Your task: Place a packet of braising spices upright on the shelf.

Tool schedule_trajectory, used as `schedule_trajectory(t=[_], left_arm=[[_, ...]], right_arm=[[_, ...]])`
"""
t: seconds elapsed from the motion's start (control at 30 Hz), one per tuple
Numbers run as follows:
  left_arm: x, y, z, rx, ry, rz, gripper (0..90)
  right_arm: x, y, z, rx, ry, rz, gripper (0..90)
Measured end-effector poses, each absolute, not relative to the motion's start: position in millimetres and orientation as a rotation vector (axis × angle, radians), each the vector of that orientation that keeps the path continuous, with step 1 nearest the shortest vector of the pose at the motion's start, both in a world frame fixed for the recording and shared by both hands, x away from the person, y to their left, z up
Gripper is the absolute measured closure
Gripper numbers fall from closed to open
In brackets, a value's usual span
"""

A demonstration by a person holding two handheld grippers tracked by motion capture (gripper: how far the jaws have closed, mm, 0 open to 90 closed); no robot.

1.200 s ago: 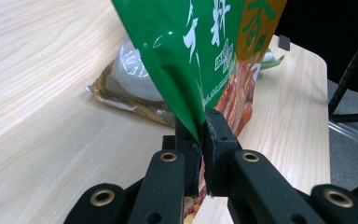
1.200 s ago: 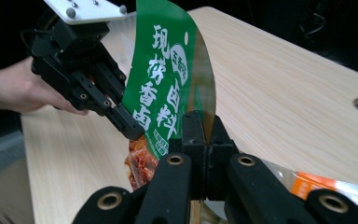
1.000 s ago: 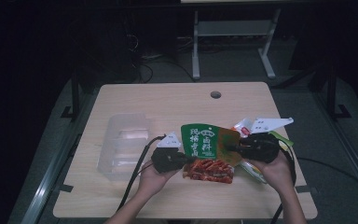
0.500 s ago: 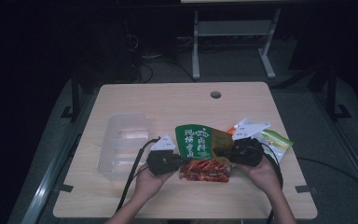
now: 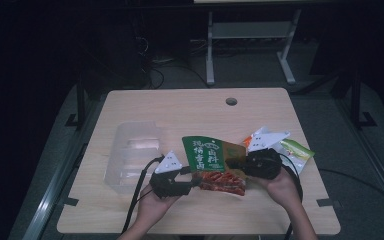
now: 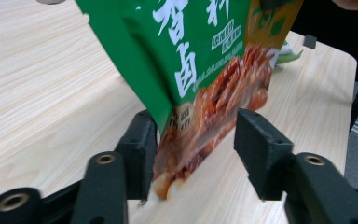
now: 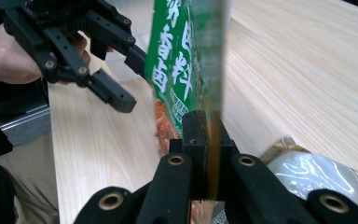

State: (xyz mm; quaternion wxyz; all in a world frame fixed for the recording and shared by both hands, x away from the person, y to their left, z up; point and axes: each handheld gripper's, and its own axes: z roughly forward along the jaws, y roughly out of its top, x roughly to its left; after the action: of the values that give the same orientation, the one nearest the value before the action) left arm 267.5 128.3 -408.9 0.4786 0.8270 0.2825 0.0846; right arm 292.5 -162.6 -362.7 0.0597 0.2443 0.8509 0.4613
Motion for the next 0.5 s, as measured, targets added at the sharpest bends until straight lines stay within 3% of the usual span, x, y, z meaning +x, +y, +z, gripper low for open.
schedule_trajectory(t=[0.5], left_arm=[[244.9,151.2,-420.6,2.065,0.643,0.195,35.3]], right_arm=[[286.5,-154.5,-356.6,0.736,2.559,1.404,89.2]])
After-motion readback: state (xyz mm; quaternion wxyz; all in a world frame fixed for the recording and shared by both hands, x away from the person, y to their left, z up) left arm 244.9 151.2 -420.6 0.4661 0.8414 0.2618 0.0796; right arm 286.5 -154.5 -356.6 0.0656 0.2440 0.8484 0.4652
